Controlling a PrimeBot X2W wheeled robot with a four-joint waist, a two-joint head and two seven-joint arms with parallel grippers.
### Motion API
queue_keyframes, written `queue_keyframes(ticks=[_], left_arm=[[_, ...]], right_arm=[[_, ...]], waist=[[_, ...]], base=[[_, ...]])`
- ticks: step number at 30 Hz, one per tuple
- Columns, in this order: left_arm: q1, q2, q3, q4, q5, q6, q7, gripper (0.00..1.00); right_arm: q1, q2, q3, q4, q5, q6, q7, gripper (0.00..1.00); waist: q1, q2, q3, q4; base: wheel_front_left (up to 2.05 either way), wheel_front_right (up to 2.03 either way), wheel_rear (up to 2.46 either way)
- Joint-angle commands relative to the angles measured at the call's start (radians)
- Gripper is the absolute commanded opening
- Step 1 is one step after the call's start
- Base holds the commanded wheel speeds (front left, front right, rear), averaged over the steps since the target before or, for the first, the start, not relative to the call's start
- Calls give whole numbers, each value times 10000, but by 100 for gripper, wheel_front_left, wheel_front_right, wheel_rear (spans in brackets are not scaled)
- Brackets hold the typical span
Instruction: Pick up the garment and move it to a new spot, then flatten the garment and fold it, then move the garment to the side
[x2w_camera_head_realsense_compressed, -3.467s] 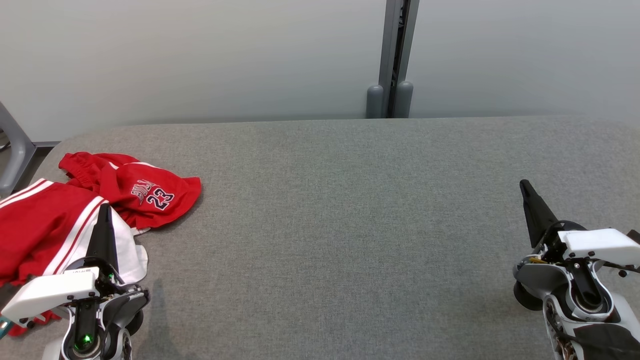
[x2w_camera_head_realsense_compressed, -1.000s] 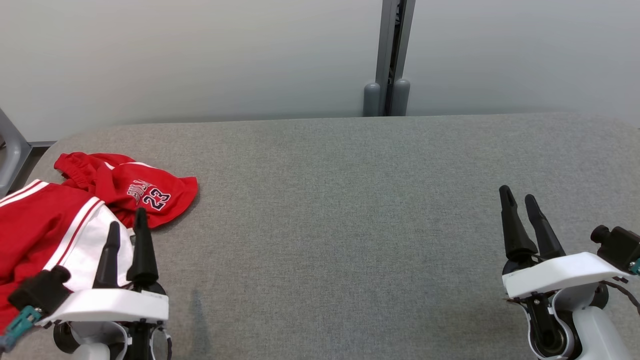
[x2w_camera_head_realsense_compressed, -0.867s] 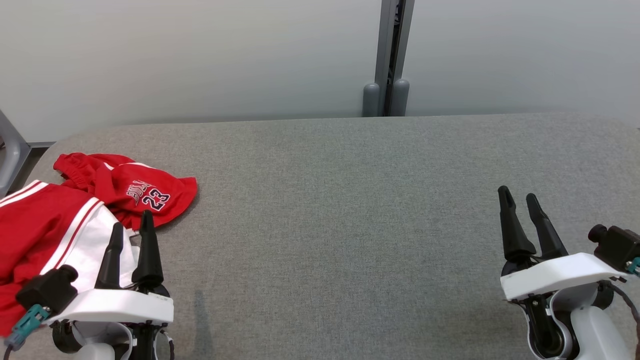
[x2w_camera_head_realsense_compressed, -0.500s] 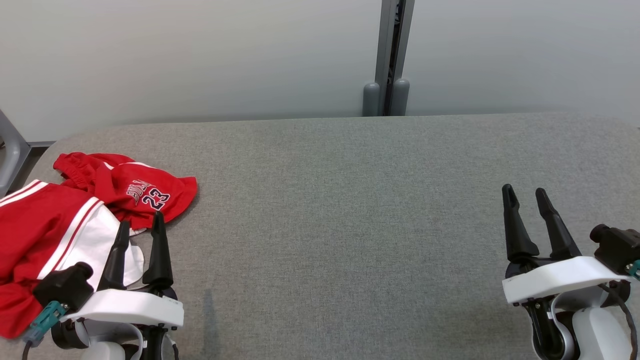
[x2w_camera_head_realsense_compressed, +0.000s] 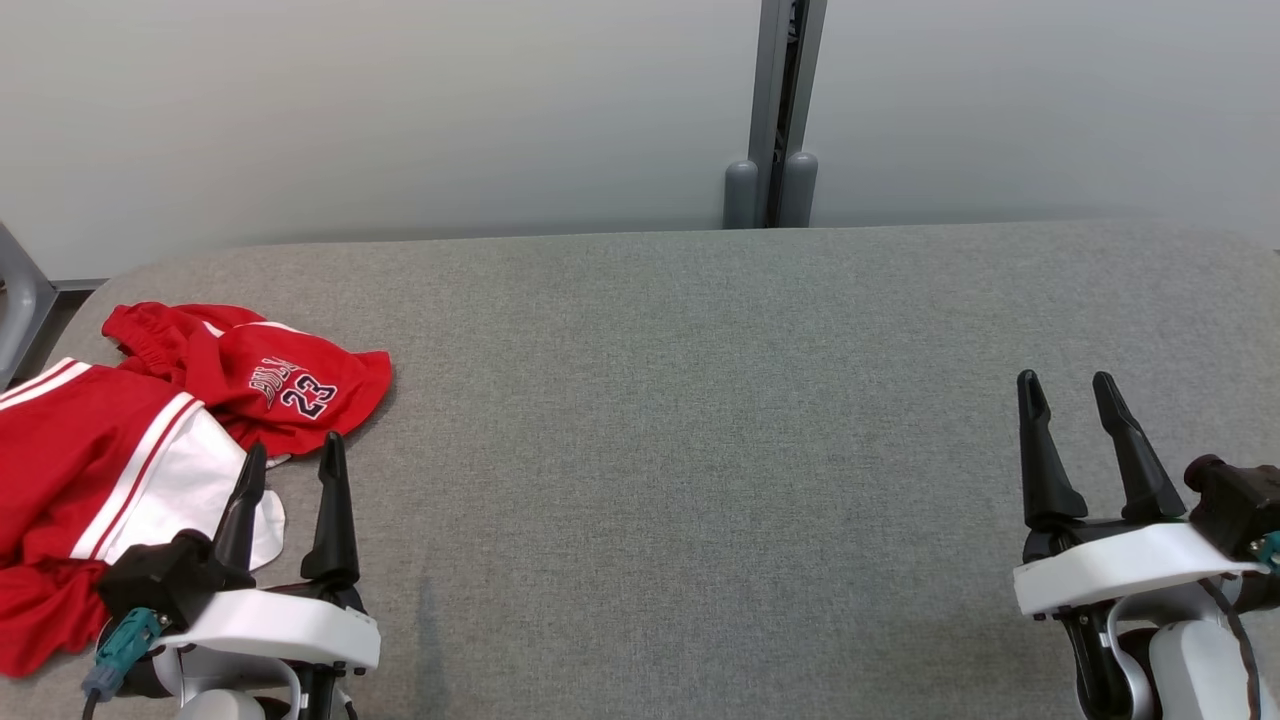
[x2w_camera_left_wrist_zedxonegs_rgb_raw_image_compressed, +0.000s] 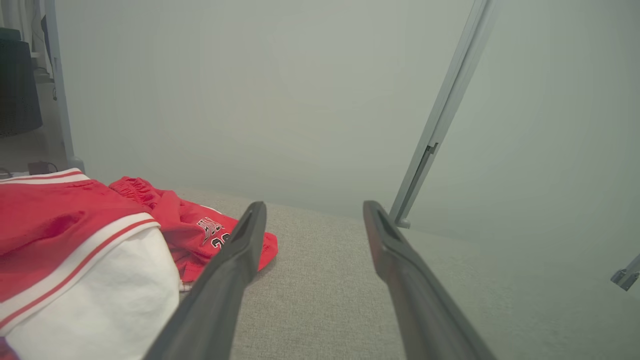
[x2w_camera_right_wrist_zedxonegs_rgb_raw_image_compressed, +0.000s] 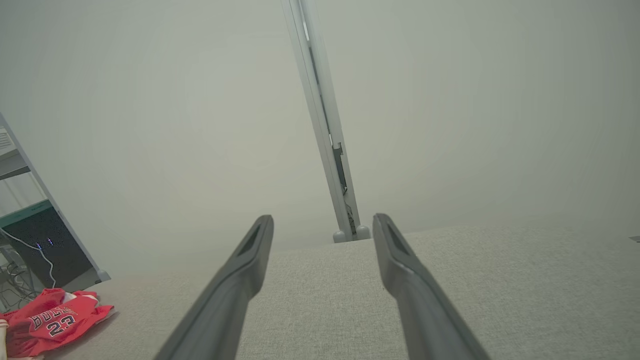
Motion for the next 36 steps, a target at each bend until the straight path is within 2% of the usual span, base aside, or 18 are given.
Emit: queue_keyframes(ticks=[1,36], left_arm=[[-85,54,-1,-115,197,47,-60,100],[118,85,-309,-103,2724,127,-709,100]], right_arm=[[-23,-100,-28,-136,-184,49,-106,100],[269,-138,129,-489,-2711,49,-832,100]], waist=[[0,0,-1,-2],[0,0,19,-58]], base=[[0,0,0],[0,0,0]])
